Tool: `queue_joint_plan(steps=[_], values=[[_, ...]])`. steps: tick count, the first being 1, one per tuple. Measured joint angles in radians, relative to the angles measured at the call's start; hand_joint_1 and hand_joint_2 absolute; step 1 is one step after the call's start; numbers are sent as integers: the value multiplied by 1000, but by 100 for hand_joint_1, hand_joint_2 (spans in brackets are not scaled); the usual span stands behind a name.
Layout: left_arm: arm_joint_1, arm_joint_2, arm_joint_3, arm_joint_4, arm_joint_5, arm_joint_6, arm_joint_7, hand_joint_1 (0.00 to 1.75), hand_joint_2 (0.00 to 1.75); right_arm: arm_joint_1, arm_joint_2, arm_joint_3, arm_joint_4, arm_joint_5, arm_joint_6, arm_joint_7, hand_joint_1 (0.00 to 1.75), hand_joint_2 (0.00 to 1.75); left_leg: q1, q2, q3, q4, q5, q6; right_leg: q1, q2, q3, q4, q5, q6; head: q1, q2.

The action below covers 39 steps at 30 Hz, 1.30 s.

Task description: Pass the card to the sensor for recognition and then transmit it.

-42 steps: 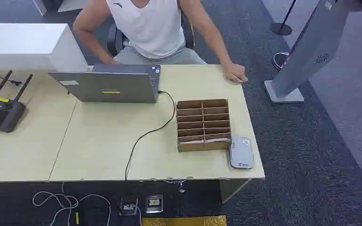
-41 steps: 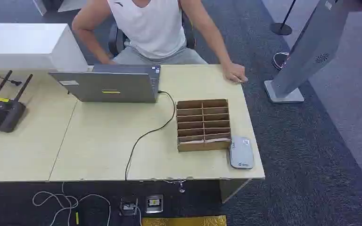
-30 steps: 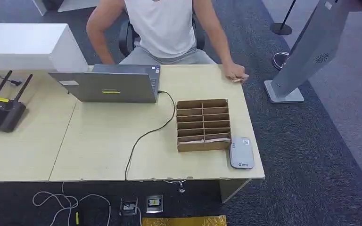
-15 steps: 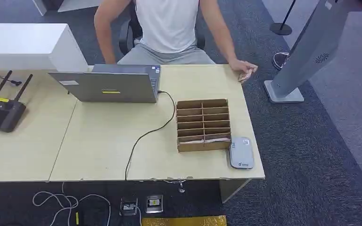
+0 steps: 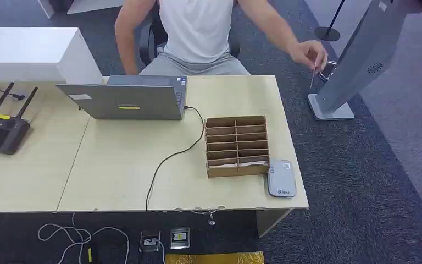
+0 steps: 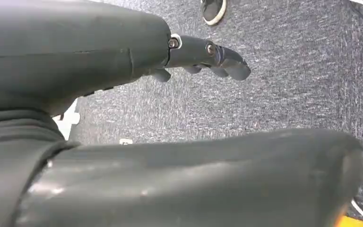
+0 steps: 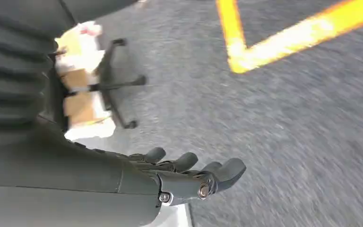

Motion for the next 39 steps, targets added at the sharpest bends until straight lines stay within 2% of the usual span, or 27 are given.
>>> queue_joint_plan(steps=[7, 11, 13, 16, 19, 21, 25, 29, 31, 36, 39], values=[[0, 0, -8, 0, 0, 2, -3, 0, 0, -86, -54, -33, -1, -94, -139, -99, 0, 175, 0, 1, 0, 0, 0, 0, 0, 0, 0, 0, 0, 0, 0, 0], [0, 0, -18, 0, -1, 2, -10, 0, 0, -174, -115, -60, -5, -186, -200, -218, 0, 175, -1, 1, 0, 0, 0, 1, -1, 1, 0, 0, 1, 1, 0, 0], [0, 1, -23, 0, -2, 2, -15, 0, 0, -246, -156, -67, -14, -226, -209, -295, 0, 175, -3, 1, -1, 0, 1, 2, -3, 2, 0, 1, 2, 2, 0, 0], [0, 1, -26, 0, -2, 11, -29, 0, 0, -431, -230, -64, -38, -270, -188, -407, 0, 175, -7, 4, -2, 0, 3, 2, -8, 6, -6, 5, 5, 4, -1, 0], [-3, 0, -35, 0, 0, 17, -35, 0, 0, -600, -286, -30, -63, -314, -169, -422, 0, 175, -8, 0, -3, 1, 6, 4, -8, 0, -6, 5, 5, 4, 1, 0], [-2, -1, -42, 0, 0, 17, -35, 0, 0, -662, -302, -1, -75, -357, -165, -423, 0, 175, -8, -2, -4, 1, 6, 4, -8, -3, -6, 5, 5, 4, 0, 0], [-1, -3, -48, 0, 8, 26, -45, 0, 0, -743, -314, 96, -115, -559, -159, -499, 0, 175, -8, -4, -7, 1, 7, 4, -8, -6, -7, 6, 5, 4, 0, 0], [-2, -6, -51, 0, 12, 33, -53, 0, 0, -814, -318, 271, -182, -744, -177, -460, 0, 175, -7, -3, -7, 1, 7, 4, -7, -5, -8, 6, 5, 4, 0, 0], [-2, -7, -57, 0, 17, 34, -53, 0, 0, -823, -319, 356, -210, -806, -191, -464, 0, 175, -7, -4, -7, 1, 7, 4, -7, -5, -8, 6, 5, 4, 1, 0], [-2, -9, -64, 0, 22, 43, -59, 0, 0, -833, -320, 555, -278, -867, -233, -512, 0, 175, -7, -3, -8, 1, 7, 4, -7, -5, -8, 6, 5, 4, 0, 0], [-3, -9, -67, 0, 26, 43, -62, 0, 0, -835, -312, 708, -367, -820, -248, -491, 0, 175, -7, -3, -8, 1, 7, 4, -7, -5, -8, 6, 5, 4, 0, 0]])
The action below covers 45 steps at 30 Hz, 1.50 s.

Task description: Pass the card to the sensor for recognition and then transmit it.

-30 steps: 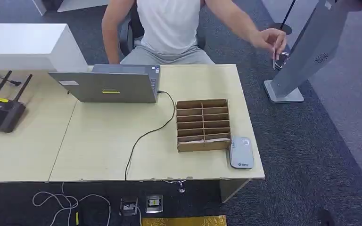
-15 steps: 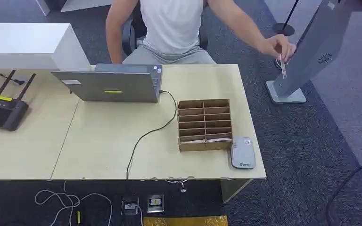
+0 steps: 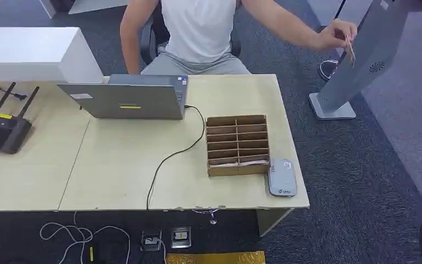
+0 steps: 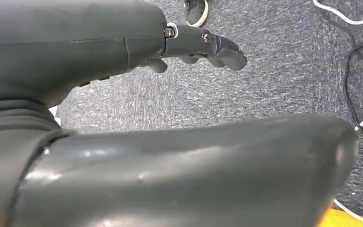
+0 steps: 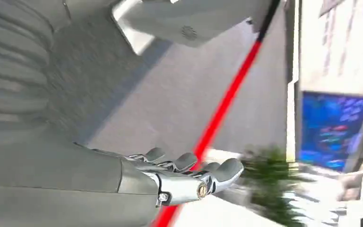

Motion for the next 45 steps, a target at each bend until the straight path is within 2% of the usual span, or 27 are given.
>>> queue_joint_plan(steps=[5, 8, 14, 17, 24, 34, 39, 43, 44, 45], values=[[0, 1, -6, 0, 5, -6, 0, 0, 0, 8, 23, 189, -147, 84, -11, 51, 0, 175, 1, -1, 0, 0, 1, -1, 1, 0, 0, 0, 0, 0, 0, 0], [-1, 4, -8, 0, 6, -15, 0, 0, 0, 63, 41, 308, -290, 214, -30, 71, 0, 175, 1, -1, 0, 0, 1, -1, 1, 0, 0, 0, 0, 0, 0, 0], [-1, 14, -21, 0, 6, -26, 0, 0, 0, 153, 70, 454, -523, 431, -35, 71, 0, 175, 2, -1, 0, 0, 1, -1, 2, 0, 0, 0, 0, 0, 0, 0], [-1, 19, -25, 0, 6, -31, 0, 0, 0, 190, 88, 519, -620, 491, -29, 72, 0, 175, 2, -1, 0, 0, 1, -1, 2, -1, 0, 0, 0, 0, 0, 0], [-1, 25, -31, 0, 14, -35, 0, 0, 0, 234, 137, 617, -727, 531, -8, 71, 0, 175, 2, -1, 0, 0, 1, -2, 2, -1, 0, 0, 0, 0, 0, 0], [0, 29, -39, 0, 13, -44, 0, 0, 0, 244, 178, 674, -744, 535, 18, 68, 0, 175, 2, -2, -1, 0, 2, -2, 2, -1, 0, 0, 0, 0, 0, 0], [-1, 34, -45, 0, 13, -48, 0, 0, 0, 245, 193, 690, -743, 528, 59, 65, 0, 175, 2, -1, -1, 0, 2, -2, 2, -1, -1, 0, 0, 0, 0, 0], [0, 36, -48, 0, 21, -51, 0, 0, 0, 240, 207, 702, -736, 520, 123, 60, 0, 175, 2, -2, -1, 0, 2, -2, 2, -1, 0, 0, 0, 0, 0, 0], [0, 37, -48, 0, 23, -51, 0, 0, 0, 238, 209, 707, -732, 519, 139, 60, 93, 175, 2, -2, -1, 0, 2, -2, 2, -1, -1, 0, 0, 0, 0, 0], [0, 37, -48, 0, 24, -51, 0, 0, 0, 236, 211, 712, -730, 515, 155, 60, 157, 175, 2, -2, -1, 0, 2, -2, 2, -1, -1, 0, 0, 0, 1, 0]])
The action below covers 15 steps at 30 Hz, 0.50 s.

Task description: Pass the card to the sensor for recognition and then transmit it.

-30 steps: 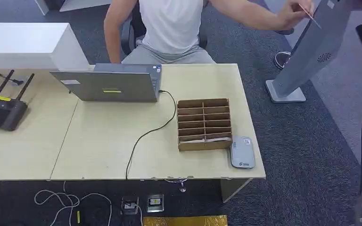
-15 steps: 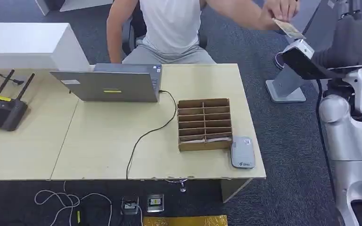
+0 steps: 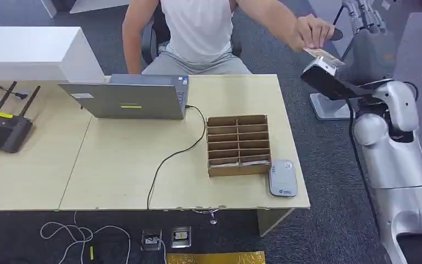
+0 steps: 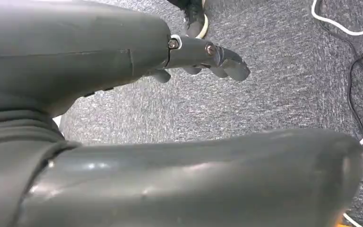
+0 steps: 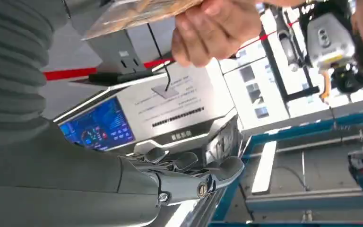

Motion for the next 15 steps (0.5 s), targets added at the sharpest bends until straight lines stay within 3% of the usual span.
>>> queue_joint_plan(steps=[2, 8, 15], values=[[0, 0, 0, 0, 3, 0, 0, 0, 0, -6, 5, 10, 10, -8, 37, 0, 175, 175, 0, 0, 0, 0, 0, 0, 0, 0, 0, 0, 0, 0, -1, 0], [0, 2, -3, 0, 9, -3, 0, 0, 0, -11, 19, 35, 30, -30, 154, 7, 175, 175, 0, 0, 0, 0, 0, 0, 0, 0, 0, 0, 0, 0, -1, 0], [0, 7, -6, 0, 12, -10, 0, 0, 0, -11, 26, 52, 38, -43, 216, 19, 175, 175, 0, 0, 0, 0, 0, 0, 0, 0, -1, 0, 0, 0, 0, 0]])
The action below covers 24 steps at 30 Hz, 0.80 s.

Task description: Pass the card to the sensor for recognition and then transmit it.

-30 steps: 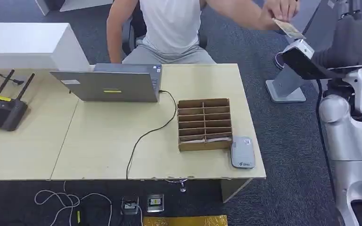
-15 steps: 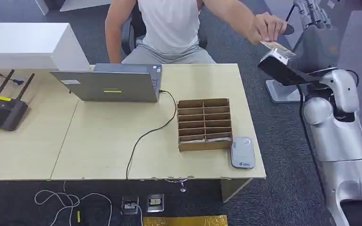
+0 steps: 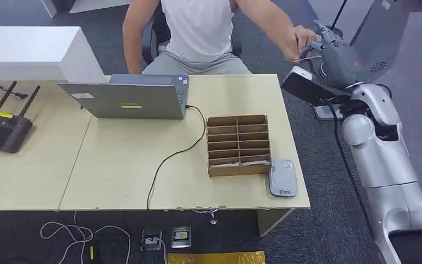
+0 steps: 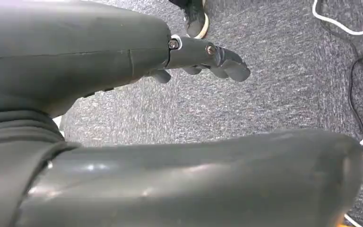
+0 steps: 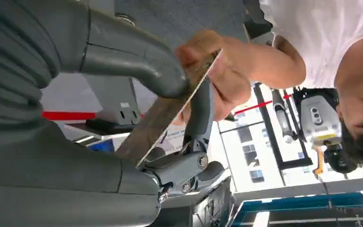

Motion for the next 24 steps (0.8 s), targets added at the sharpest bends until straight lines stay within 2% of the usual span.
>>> queue_joint_plan(steps=[19, 24], values=[[0, 9, -4, 0, -13, -2, 0, 0, 0, 3, 2, 13, 0, -18, 34, 27, 175, 175, 0, 0, 0, 0, 0, 0, 0, 0, -1, 0, 0, 0, 0, 0], [0, 9, -11, 0, -12, -2, 0, 0, 0, 9, -4, 13, 0, -13, 69, 36, 175, 175, 0, 0, 0, 0, 0, 0, 0, 0, -1, 0, 0, 0, 0, 0]])
